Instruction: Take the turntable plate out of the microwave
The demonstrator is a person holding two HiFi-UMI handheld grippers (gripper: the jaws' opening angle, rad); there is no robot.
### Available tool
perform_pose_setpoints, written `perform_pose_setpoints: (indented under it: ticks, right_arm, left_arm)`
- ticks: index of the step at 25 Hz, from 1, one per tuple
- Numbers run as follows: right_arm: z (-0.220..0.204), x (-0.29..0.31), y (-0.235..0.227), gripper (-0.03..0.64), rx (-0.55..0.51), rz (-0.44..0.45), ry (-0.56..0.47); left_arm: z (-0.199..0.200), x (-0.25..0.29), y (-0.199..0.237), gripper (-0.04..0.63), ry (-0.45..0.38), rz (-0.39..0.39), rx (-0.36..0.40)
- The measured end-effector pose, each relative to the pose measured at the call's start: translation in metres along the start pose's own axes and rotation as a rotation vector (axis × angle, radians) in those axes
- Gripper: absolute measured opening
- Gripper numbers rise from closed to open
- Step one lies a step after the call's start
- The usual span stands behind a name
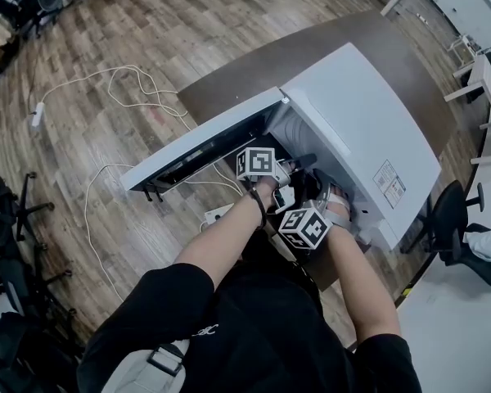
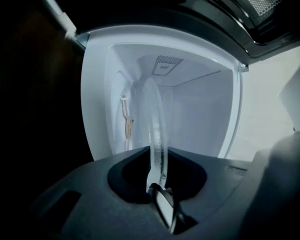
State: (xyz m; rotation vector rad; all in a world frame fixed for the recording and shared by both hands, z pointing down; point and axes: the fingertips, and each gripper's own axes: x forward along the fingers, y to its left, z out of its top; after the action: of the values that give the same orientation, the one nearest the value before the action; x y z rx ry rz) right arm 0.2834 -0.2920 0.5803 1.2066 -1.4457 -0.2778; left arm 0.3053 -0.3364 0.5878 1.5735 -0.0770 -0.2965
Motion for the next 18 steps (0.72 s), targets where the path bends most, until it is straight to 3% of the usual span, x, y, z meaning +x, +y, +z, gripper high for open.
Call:
perform_pose_setpoints:
  ticks: [7, 12, 14, 16, 18]
  right_arm:
    - [0.01, -0.029, 0.016, 0.087, 0.015, 0.014, -0.031]
    - [0.016, -0.061, 0.024, 0.091, 0.086, 0.004, -0.073]
    - [0.018, -0.081, 0.023, 0.089, 0.154, -0.013, -0.12]
    - [0.02, -0.104, 0.017, 0.026, 0.258, -0.048, -0.184]
    - [0.017, -0.128, 0.011, 0.008, 0.385, -0.066, -0.238]
  left_arm:
    - [-0.02, -0.028, -0.011, 0.052, -0.005, -0.009, -0.012]
    - [-0.032, -0.048, -0.024, 0.052, -0.03, -0.037, -0.023]
    - [-0.037, -0.057, -0.03, 0.052, -0.041, -0.043, -0.032]
    - [-0.043, -0.066, -0.033, 0.052, -0.052, -0.044, -0.033]
    - [-0.05, -0.076, -0.035, 0.052, -0.058, -0.038, -0.034]
